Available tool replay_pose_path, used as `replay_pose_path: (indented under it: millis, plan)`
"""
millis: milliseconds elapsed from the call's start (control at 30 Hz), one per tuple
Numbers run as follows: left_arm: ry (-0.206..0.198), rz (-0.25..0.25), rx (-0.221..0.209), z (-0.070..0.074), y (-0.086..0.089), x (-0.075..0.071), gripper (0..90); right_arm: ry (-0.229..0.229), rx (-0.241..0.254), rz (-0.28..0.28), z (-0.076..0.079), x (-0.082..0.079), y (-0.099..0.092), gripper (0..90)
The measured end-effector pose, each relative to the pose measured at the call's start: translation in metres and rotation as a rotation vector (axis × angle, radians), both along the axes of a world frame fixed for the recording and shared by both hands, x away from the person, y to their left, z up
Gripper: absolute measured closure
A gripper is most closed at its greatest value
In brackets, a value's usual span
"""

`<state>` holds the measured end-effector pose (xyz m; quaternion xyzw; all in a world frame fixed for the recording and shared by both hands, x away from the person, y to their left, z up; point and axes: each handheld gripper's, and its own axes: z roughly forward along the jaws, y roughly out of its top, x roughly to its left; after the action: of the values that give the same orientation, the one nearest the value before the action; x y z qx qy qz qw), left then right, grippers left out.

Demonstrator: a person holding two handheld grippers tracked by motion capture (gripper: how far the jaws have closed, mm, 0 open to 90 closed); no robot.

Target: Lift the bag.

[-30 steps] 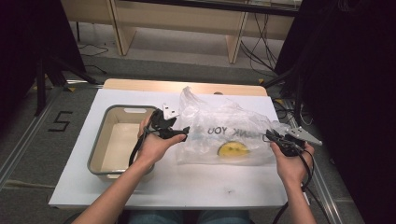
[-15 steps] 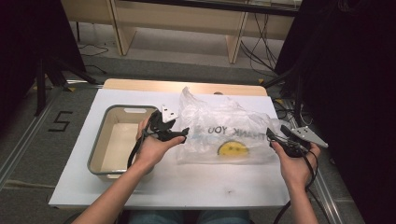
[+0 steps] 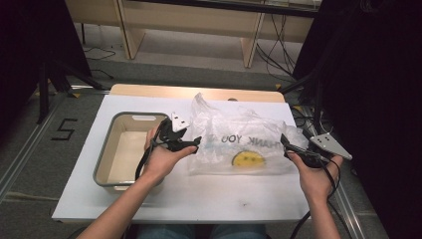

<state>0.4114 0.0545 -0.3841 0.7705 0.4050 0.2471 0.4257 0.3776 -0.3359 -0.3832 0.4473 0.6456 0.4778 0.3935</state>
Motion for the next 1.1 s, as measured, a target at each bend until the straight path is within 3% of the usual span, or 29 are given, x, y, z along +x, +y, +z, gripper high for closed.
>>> replay_pose_path:
  millis: [500, 733, 1100]
  plan:
    - [-0.003, -0.017, 0.004, 0.0, 0.004, -0.007, 28.2, 0.003, -0.017, 0.063, 0.006, -0.013, -0.001, 20.2]
    - [-0.001, -0.021, 0.002, -0.001, 0.007, -0.011, 28.2, 0.037, -0.02, 0.076, 0.002, -0.02, -0.004, 20.8]
    - [-0.007, -0.038, 0.0, 0.001, 0.012, -0.018, 28.1, 0.05, -0.032, 0.092, -0.003, -0.026, -0.004, 22.2]
